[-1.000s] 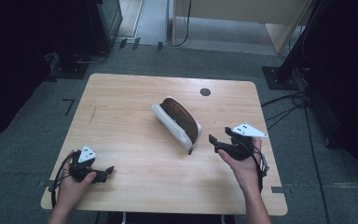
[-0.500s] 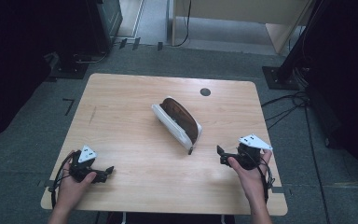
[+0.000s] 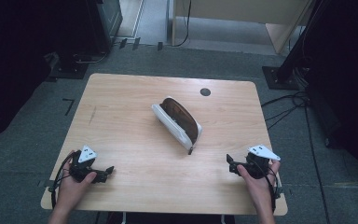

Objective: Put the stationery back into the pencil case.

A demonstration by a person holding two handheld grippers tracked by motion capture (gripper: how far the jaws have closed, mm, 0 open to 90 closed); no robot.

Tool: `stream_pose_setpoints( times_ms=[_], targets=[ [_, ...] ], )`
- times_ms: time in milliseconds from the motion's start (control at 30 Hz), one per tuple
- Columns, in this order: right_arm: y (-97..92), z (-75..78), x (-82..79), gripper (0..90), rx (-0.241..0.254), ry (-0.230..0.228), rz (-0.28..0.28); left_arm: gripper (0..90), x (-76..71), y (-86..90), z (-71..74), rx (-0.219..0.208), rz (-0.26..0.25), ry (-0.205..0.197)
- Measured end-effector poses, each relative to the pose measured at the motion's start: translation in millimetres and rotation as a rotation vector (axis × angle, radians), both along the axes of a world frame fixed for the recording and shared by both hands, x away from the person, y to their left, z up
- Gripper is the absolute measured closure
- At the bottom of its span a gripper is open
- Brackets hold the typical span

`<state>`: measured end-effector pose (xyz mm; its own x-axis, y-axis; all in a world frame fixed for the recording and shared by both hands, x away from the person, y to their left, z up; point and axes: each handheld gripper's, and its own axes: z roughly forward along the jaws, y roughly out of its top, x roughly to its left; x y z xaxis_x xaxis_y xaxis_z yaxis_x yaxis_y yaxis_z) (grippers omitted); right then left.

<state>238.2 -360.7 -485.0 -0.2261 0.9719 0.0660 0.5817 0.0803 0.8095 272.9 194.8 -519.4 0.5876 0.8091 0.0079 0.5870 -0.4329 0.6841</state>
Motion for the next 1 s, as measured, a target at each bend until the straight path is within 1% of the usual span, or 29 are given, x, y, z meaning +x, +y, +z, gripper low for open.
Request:
stream_pose_setpoints(
  times_ms=[300,400,433,533,633,700,733,800,833,867,900,1000],
  targets=[
    [-18.2,-20.9,-11.6,0.0,-0.012,0.048,-0.041,0.0,0.0,0.0,0.0,0.000,0.000,0.000],
    [-25.3,-29.0,-16.4,0.0,-0.020,0.073,-0.059,0.0,0.0,0.0,0.0,0.000,0.000,0.000],
    [-26.5,-30.0,-17.1,0.0,-0.019,0.077,-0.059,0.0,-0.1,-0.1,0.0,0.000,0.001,0.000],
    [-34.4,-35.7,-21.3,0.0,-0.018,0.090,-0.085,0.0,-0.2,-0.1,0.0,0.001,0.001,0.000],
    [-38.0,-37.7,-23.3,0.0,-0.016,0.100,-0.098,0.0,-0.2,-0.1,0.0,0.001,0.001,0.000],
    [-38.5,-38.2,-23.5,0.0,-0.037,0.108,-0.106,0.0,-0.2,-0.1,0.0,0.001,0.001,0.000],
    [-38.2,-39.7,-22.9,0.0,-0.058,0.123,-0.109,0.0,-0.2,-0.1,0.0,0.001,0.001,0.000],
    [-36.6,-41.1,-21.6,0.0,-0.073,0.143,-0.097,0.0,-0.2,-0.1,0.0,0.001,0.001,0.000],
    [-35.7,-41.2,-21.3,0.0,-0.084,0.140,-0.085,0.0,-0.2,-0.1,0.0,0.001,0.001,0.000],
    [-35.8,-41.3,-21.1,0.0,-0.083,0.140,-0.082,0.0,-0.2,-0.1,0.0,0.001,0.001,0.000],
    [-36.5,-41.5,-20.4,0.0,-0.070,0.147,-0.077,0.0,-0.2,-0.1,0.0,0.001,0.001,0.000],
    [-36.7,-41.6,-20.3,0.0,-0.068,0.148,-0.077,0.0,-0.3,-0.1,0.1,0.002,-0.002,0.001]
  ],
)
